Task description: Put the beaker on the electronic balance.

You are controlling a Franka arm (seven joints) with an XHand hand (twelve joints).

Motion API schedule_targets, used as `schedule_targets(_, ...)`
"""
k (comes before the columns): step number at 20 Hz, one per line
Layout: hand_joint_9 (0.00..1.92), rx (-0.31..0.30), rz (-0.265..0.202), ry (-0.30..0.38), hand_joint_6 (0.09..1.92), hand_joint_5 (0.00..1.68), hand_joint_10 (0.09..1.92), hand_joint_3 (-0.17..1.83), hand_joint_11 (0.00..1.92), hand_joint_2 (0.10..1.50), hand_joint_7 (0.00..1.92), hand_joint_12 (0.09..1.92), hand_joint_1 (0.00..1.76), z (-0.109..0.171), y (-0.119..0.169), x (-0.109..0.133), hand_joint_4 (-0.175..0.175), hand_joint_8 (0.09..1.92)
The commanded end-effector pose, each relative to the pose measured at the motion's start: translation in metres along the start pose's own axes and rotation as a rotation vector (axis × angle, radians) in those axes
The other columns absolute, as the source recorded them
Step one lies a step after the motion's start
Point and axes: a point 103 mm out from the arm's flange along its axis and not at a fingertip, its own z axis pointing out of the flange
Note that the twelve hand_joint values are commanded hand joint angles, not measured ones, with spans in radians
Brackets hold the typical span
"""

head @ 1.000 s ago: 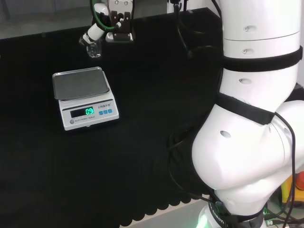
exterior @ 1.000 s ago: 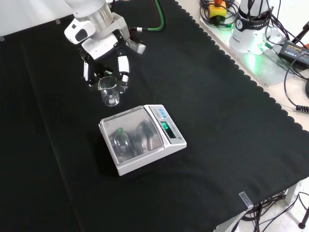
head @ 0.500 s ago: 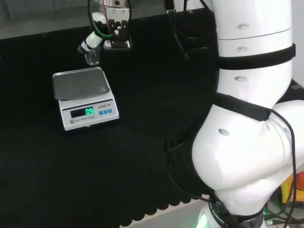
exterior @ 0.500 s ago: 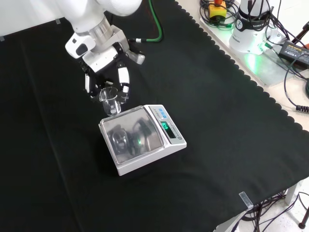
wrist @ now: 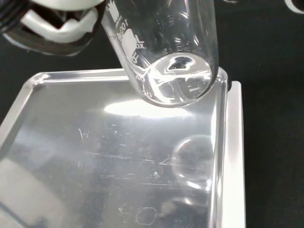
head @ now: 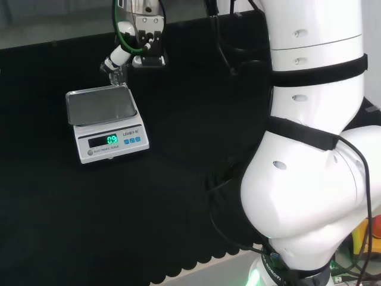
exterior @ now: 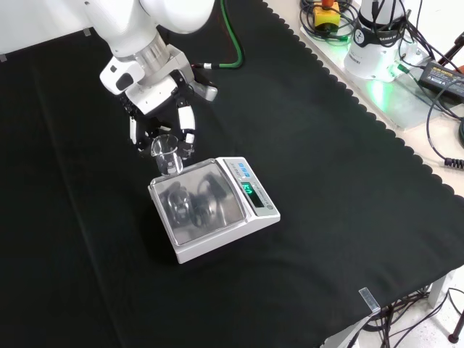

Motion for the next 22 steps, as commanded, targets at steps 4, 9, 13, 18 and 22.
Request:
schedule_targets(4, 1.90, 0.021, -0.009, -0.058, 0.75, 1.27, 0.26, 0.83, 1.66, 0.58, 1.75, 0.64, 1.20, 0.033, 0.020, 0.038, -0.175, 0.36)
schedule_targets(9, 1.90, 0.032, -0.022, -0.052, 0.75, 1.27, 0.26, 0.83, 1.66, 0.57, 1.75, 0.64, 1.20, 0.038, 0.018, 0.044, -0.175, 0.36)
schedule_targets(13, 1.90, 0.040, -0.005, -0.034, 0.75, 1.27, 0.26, 0.83, 1.66, 0.57, 1.75, 0.64, 1.20, 0.040, 0.014, 0.045, -0.175, 0.36)
schedule_targets(18, 1.89, 0.056, 0.003, -0.016, 0.75, 1.27, 0.27, 0.83, 1.66, 0.57, 1.75, 0.64, 1.20, 0.042, 0.008, 0.030, -0.175, 0.36)
schedule_targets(22, 1.89, 0.073, 0.013, -0.027, 0.75, 1.27, 0.27, 0.83, 1.66, 0.57, 1.75, 0.64, 1.20, 0.048, 0.013, 0.038, -0.175, 0.36)
